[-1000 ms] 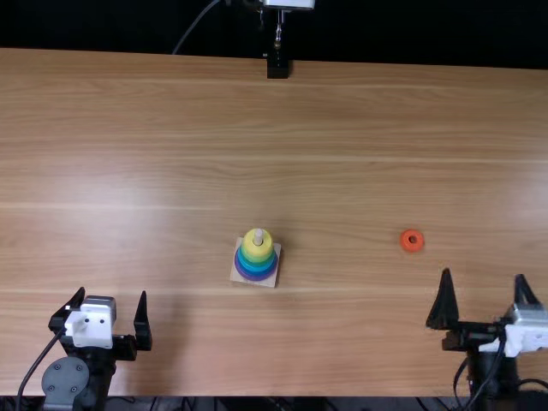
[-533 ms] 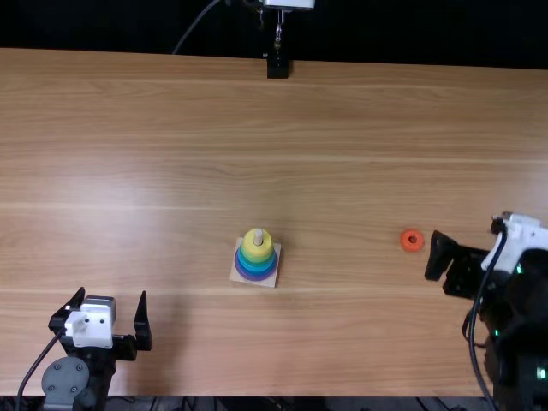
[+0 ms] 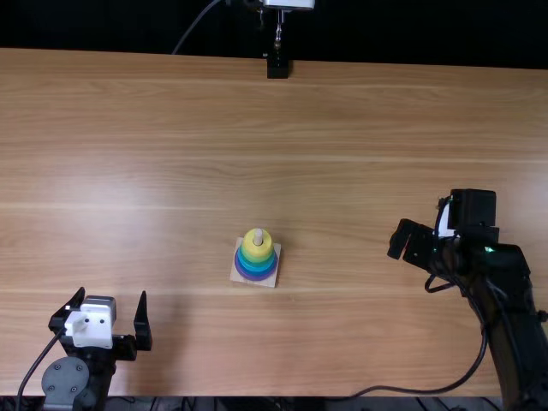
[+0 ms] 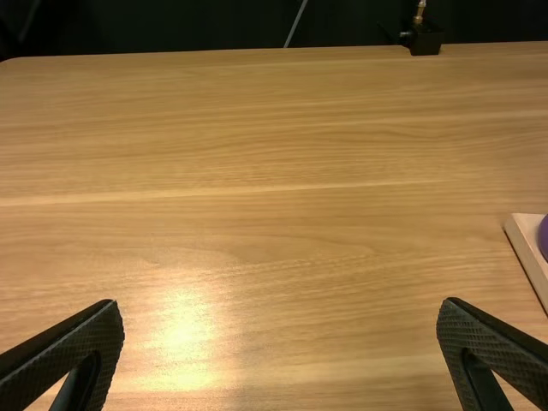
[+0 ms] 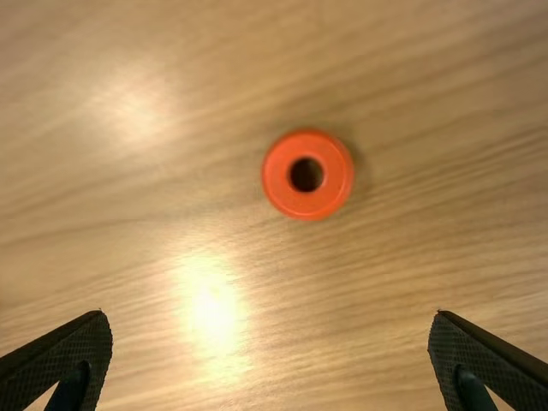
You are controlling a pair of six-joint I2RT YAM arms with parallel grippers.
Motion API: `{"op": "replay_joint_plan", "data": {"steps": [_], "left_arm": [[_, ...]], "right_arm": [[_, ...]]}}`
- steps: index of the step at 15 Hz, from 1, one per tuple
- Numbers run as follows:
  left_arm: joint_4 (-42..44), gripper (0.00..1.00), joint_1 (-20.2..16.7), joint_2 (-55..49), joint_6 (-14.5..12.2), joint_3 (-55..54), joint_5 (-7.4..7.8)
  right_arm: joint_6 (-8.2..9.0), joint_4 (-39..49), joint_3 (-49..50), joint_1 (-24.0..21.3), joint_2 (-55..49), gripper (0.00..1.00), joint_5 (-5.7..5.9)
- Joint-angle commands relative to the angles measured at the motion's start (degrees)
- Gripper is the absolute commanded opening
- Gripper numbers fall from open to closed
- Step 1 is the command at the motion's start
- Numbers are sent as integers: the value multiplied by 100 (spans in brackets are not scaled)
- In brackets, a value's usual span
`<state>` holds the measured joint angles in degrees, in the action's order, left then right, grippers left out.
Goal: Build the Hanoi tower: stack the rings onto the peg from bottom to top in this color order: purple, dark blue, light blue, dark green, light green, yellow, orange.
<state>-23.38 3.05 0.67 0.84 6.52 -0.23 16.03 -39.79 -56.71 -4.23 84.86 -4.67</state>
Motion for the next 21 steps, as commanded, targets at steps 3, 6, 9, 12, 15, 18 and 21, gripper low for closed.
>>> {"op": "replay_joint_plan", "data": {"steps": [3,6,9,12,15,18,21], "left_arm": [[-257,100,47,-67,-10,-652,-51],[-257,100,55,-67,-10,-652,-51],[-257,100,47,-67,-10,-652,-51],[-257,100,55,-67,-10,-652,-51],[-257,100,55,-67,-10,-652,-51],[-257,100,55,-67,-10,-652,-51],[-257,100,55,-67,-10,-652,-51]], "right_arm": [[84,60,-429,19,769,100,34],[-106,81,-649,36,1200,100,456],[-717,102,-692,36,1375,100,593],[-707,134,-851,36,1701,100,593],[-675,176,-1044,27,1999,100,593],[-675,208,-1106,27,2070,100,604],[-675,334,-1088,27,2070,100,688]]}}
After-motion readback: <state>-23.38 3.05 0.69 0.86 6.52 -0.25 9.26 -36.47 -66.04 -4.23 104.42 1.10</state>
